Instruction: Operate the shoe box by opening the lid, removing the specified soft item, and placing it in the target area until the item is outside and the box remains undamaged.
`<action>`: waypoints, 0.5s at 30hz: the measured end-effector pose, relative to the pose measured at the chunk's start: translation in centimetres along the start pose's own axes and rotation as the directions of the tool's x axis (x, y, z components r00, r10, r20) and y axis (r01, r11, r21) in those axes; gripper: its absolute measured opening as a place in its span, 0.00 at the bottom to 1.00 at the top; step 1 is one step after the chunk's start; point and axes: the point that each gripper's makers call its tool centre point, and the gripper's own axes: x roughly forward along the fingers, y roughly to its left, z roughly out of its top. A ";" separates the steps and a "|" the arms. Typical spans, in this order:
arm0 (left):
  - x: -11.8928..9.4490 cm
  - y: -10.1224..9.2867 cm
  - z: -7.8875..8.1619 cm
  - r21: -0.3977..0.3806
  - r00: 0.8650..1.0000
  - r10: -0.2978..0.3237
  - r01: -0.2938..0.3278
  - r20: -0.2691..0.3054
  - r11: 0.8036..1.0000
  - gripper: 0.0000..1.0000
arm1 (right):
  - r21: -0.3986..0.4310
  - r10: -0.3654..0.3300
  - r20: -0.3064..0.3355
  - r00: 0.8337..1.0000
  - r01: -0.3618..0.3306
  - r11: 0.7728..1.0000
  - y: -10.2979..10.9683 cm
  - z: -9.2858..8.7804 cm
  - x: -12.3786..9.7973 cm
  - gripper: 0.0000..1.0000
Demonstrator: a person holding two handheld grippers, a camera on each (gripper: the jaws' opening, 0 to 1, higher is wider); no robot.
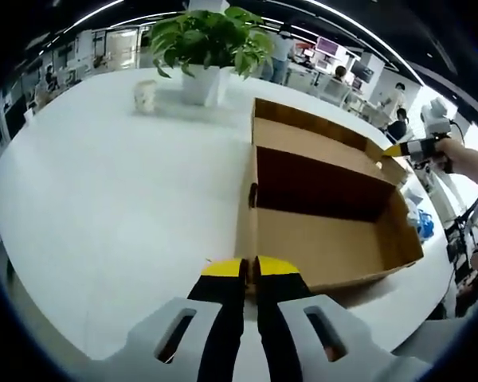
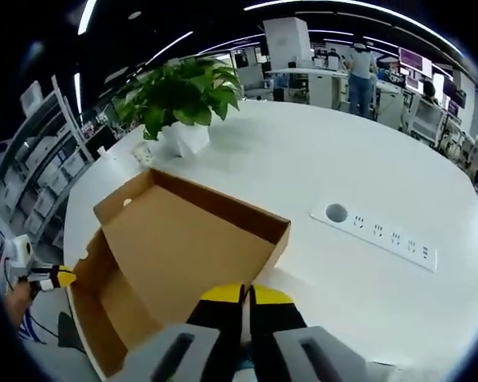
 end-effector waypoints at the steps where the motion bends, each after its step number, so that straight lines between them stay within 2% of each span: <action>1: 0.0 0.0 0.0 0.000 1.000 0.000 0.000 0.001 1.000 0.02 | 0.000 0.001 0.010 1.000 -0.001 1.000 0.1 0.2 -0.2 0.00; 5: 0.0 0.0 0.0 -0.001 1.000 0.000 0.000 0.003 1.000 0.02 | 0.003 0.005 0.038 0.999 -0.005 1.000 0.2 0.6 -0.7 0.00; 7: 0.0 0.0 0.0 0.000 1.000 0.001 -0.001 0.006 1.000 0.02 | -0.003 0.014 0.087 0.996 -0.014 1.000 0.7 1.3 -1.2 0.00; 15: 0.0 0.1 0.1 -0.002 1.000 0.002 -0.002 0.012 1.000 0.02 | -0.045 0.022 0.169 0.985 -0.015 0.999 1.6 1.9 -2.9 0.00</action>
